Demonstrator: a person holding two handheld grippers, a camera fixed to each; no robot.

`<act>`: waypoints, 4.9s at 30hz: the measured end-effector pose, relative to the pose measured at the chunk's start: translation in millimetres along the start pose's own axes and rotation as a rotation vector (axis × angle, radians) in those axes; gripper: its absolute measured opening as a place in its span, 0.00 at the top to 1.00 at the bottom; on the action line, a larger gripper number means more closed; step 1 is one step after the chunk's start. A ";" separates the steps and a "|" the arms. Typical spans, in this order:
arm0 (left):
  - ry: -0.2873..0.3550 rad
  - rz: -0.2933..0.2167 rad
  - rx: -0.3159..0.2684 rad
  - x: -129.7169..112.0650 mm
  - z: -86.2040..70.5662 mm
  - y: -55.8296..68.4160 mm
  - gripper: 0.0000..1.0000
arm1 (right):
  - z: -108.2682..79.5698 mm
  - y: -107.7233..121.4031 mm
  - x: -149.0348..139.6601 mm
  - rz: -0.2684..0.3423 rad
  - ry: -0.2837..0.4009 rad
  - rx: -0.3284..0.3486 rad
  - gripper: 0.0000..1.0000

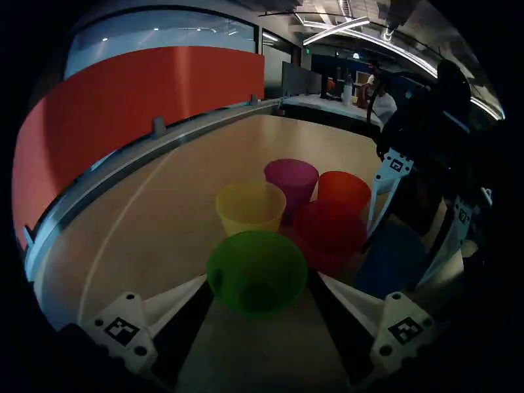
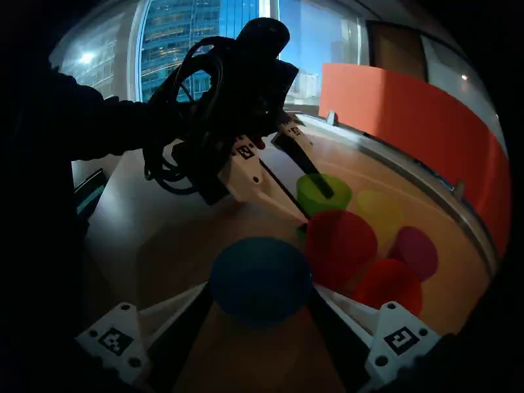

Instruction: Pour water

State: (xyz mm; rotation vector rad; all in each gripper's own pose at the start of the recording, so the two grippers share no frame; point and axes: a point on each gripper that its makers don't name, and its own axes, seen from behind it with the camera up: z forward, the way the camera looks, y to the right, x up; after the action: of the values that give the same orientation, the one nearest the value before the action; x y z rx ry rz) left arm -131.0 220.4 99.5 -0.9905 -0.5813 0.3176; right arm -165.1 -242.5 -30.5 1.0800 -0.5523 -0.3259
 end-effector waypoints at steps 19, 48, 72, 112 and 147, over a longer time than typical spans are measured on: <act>0.003 -0.018 0.036 -4.4 2.3 -11.0 0.17 | 1.8 -0.1 1.9 -0.005 0.003 -0.005 0.06; 0.076 -0.038 0.081 17.9 -48.7 -4.5 0.17 | -23.7 -8.6 36.5 0.017 0.103 -0.025 0.12; 0.240 -0.030 0.157 67.5 -126.0 19.3 0.16 | -82.8 -12.3 102.9 0.023 0.276 -0.112 0.12; 0.422 -0.029 0.151 92.7 -175.3 65.9 0.16 | -117.2 10.1 179.2 0.039 0.473 -0.190 0.11; 0.459 0.016 0.110 99.9 -178.1 94.7 0.16 | -125.9 28.2 212.8 -0.100 0.459 -0.241 0.11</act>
State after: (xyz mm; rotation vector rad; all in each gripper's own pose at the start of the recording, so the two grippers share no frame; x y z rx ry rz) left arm 55.8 197.0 -24.0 -0.9225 -0.1378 0.1261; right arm 81.0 -245.0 6.1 0.9099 -0.0475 -0.2148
